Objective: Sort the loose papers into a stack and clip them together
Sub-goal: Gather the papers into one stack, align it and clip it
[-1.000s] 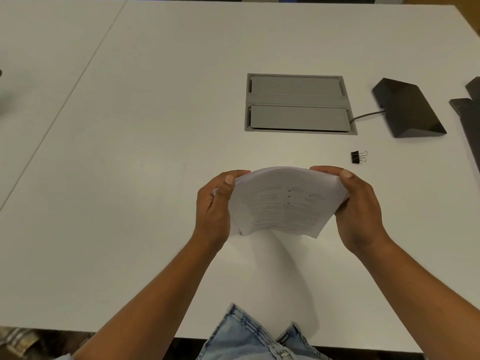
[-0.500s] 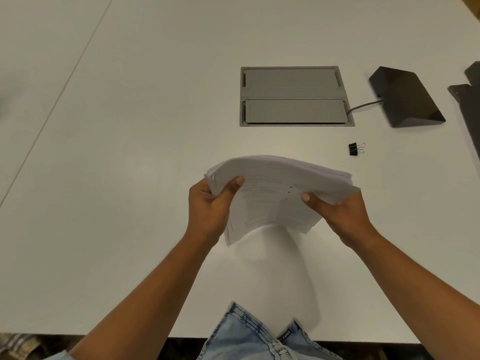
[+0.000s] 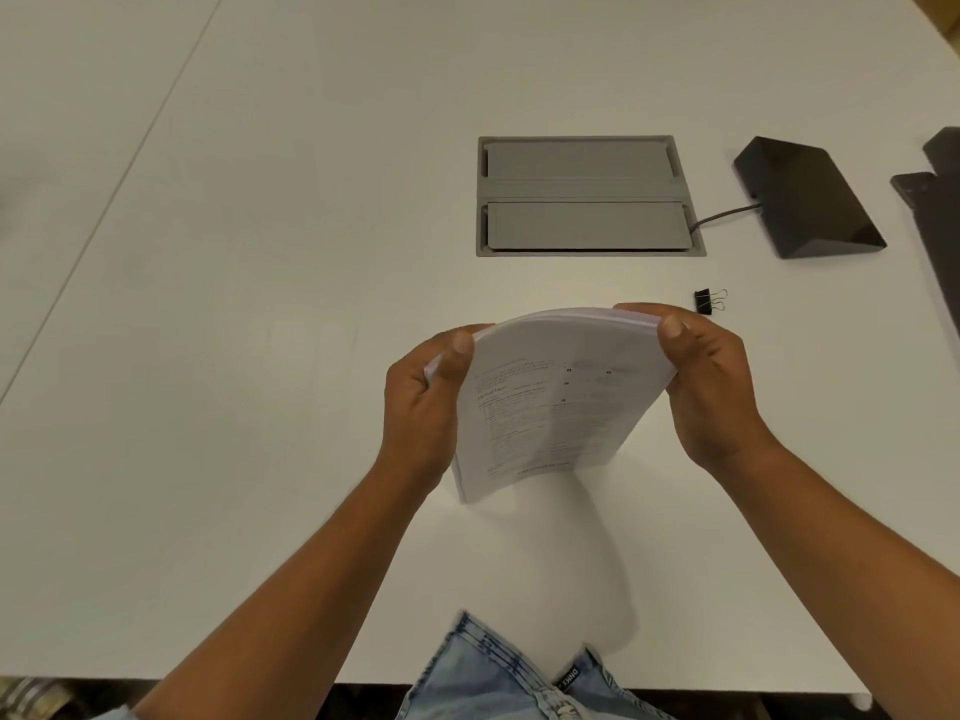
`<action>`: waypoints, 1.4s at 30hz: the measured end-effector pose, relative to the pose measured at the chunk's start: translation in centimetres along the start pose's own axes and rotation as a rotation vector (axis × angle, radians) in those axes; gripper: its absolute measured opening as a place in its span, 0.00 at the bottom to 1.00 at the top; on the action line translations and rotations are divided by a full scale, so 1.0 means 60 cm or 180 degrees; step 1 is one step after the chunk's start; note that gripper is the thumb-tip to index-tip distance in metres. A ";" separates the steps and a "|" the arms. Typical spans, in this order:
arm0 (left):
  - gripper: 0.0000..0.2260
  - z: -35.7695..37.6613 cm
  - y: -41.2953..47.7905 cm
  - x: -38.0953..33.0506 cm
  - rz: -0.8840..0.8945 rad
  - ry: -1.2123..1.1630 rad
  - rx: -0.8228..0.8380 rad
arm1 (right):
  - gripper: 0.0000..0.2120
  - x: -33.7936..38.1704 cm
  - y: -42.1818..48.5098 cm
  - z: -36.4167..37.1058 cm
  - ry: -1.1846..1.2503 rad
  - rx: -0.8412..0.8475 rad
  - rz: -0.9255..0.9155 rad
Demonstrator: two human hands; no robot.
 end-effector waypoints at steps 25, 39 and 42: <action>0.28 -0.045 -0.030 0.103 -0.1346 -0.1395 -0.0454 | 0.18 -0.150 -0.122 -0.066 0.1108 -0.0895 0.1752; 0.15 -0.039 0.058 0.118 -0.0515 0.0221 0.0470 | 0.12 -0.111 -0.021 -0.120 -0.0282 -0.0294 0.0894; 0.14 -0.042 0.049 0.139 -0.0369 0.0412 0.0323 | 0.14 -0.131 -0.017 -0.127 -0.0258 -0.0290 0.0869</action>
Point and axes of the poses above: each hand's wrist, its own y-axis towards the middle knuckle, its own z-axis out of the palm, x = y × z, the point moved 5 cm from there along y, towards the middle knuckle, and after that the axes turned 5 degrees about y, right-handed, at the moved point
